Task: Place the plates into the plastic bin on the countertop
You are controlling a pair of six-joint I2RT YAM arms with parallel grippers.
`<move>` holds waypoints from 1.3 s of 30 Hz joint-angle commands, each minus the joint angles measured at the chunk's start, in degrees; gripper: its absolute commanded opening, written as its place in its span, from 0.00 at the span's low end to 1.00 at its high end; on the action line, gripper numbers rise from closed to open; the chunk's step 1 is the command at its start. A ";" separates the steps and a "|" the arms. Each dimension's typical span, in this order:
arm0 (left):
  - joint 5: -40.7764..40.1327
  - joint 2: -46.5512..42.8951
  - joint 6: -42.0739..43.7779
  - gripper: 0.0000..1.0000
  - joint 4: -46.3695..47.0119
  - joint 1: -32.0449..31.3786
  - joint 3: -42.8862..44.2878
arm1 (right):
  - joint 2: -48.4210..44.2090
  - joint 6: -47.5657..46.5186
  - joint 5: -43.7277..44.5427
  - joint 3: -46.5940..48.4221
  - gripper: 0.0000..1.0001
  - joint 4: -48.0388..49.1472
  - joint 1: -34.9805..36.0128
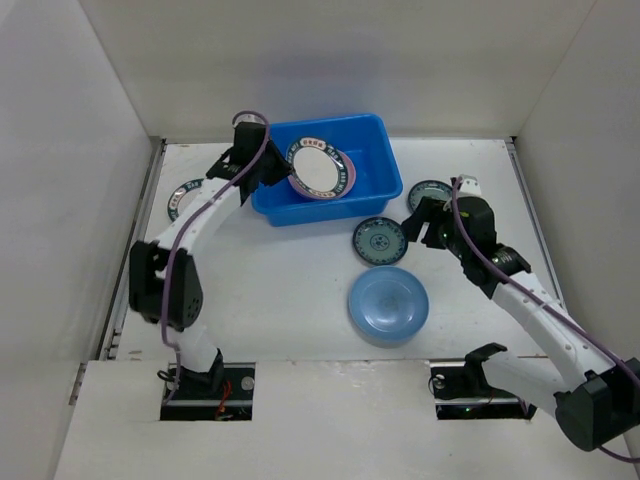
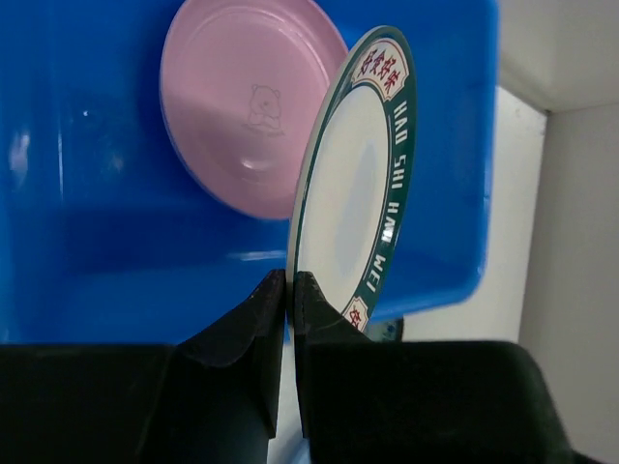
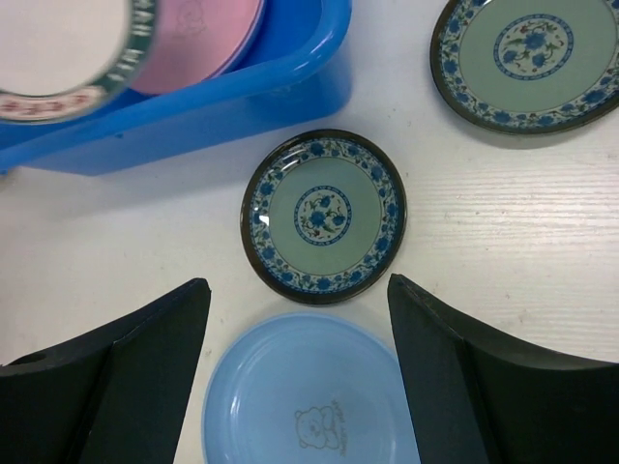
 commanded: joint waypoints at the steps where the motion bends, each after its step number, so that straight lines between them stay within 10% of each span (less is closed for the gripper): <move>1: 2.83 5.19 1.29 0.01 11.37 0.93 6.15 | -2.77 2.58 0.59 -1.03 0.79 -0.32 -1.12; 14: 4.49 25.86 6.47 0.06 14.81 3.39 19.08 | -5.07 11.01 -0.55 -6.39 0.79 -10.68 -5.34; 33: 0.99 9.89 14.21 0.99 13.59 -0.13 11.18 | -6.12 22.62 -4.24 -19.93 0.63 -11.48 -3.33; 39: -5.16 1.27 15.88 1.00 3.32 0.57 10.56 | -2.17 23.86 -4.42 -20.73 0.52 -8.85 -1.13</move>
